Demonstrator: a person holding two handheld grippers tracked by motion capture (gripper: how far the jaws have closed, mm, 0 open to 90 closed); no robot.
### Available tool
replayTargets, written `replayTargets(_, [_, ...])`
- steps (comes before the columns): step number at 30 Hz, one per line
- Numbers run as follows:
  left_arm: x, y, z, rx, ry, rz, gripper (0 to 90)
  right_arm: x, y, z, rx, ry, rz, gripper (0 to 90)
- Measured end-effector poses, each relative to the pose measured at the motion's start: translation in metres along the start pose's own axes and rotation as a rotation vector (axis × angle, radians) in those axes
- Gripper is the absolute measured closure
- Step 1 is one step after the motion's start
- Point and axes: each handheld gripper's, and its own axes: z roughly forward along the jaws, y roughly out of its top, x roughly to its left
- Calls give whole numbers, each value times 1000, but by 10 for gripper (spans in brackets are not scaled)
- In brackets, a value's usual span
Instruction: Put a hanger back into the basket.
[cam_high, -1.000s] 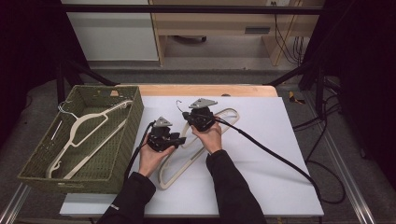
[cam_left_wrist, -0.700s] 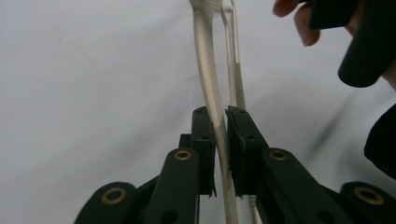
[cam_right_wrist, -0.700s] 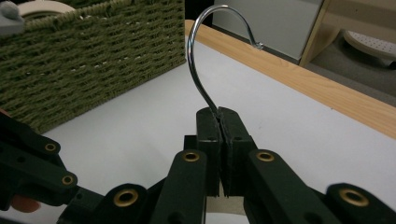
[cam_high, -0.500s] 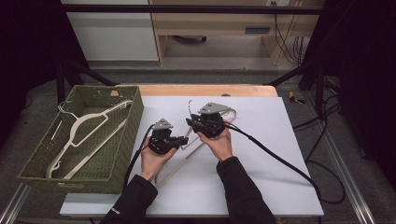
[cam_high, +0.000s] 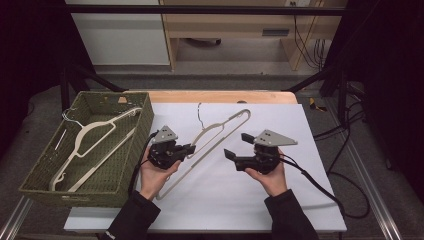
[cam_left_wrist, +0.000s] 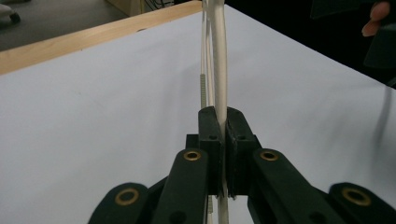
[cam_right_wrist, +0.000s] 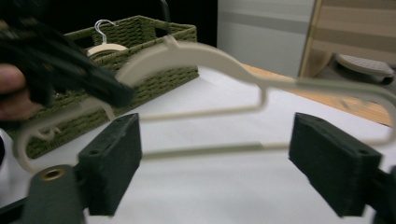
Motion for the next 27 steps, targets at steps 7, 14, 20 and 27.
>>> replayTargets(7, [-10,21,-33,-8,12,57,869,-9,-17,-34,-14,-42,18,60])
replayTargets(14, [-7,36,-63,-11,18,92,869,-16,-30,-51,-12,-74,41,48])
replayTargets(20, [6,46,-89,-19,36,107,869,-21,-36,-60,-9,-93,43,37])
replayTargets(27, [26,51,-120,-29,71,112,869,-26,-39,-74,-23,-107,39,24])
